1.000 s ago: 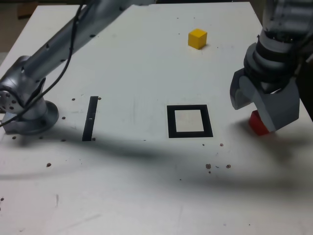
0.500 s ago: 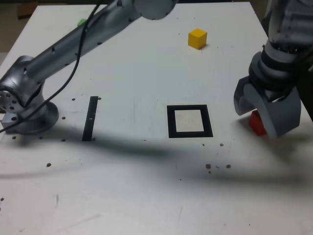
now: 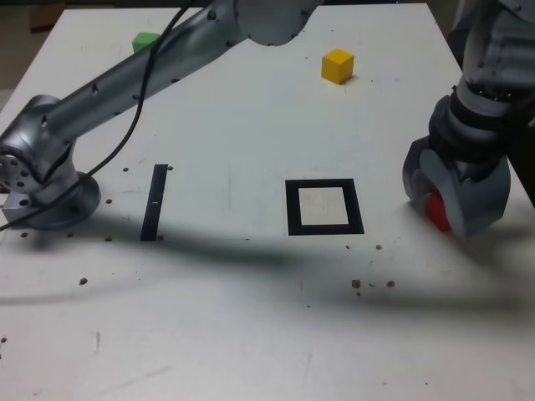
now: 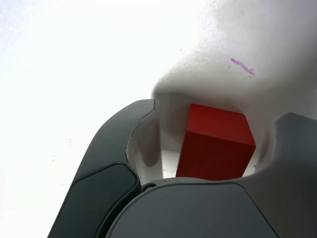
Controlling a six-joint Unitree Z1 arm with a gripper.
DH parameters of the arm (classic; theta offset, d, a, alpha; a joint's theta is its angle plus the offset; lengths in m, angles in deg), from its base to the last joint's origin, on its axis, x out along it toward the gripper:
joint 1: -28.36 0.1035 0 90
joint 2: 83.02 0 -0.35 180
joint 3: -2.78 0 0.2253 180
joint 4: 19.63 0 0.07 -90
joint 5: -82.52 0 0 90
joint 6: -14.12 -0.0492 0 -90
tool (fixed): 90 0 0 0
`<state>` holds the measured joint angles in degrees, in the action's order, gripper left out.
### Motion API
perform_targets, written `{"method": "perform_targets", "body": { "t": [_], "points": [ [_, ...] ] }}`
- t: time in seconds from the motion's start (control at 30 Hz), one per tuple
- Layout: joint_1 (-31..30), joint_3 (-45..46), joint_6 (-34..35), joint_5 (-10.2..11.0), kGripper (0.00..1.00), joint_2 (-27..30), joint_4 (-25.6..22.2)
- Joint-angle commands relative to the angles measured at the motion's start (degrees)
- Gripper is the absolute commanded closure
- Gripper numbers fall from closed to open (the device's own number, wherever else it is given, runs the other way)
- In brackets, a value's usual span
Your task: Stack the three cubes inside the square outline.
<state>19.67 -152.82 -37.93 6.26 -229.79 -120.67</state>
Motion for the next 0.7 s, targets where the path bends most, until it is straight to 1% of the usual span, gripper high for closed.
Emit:
{"method": "perform_targets", "body": {
  "t": [0.0, 0.43, 0.67],
  "points": [
    [0.1, -0.2, -0.1, 0.0, 0.62, -0.4, 0.1],
    [0.1, 0.0, 0.0, 0.0, 0.62, -0.4, -0.2],
    [0.1, 3.1, 3.2, 0.0, 0.62, 2.1, 0.2]
  ]
}}
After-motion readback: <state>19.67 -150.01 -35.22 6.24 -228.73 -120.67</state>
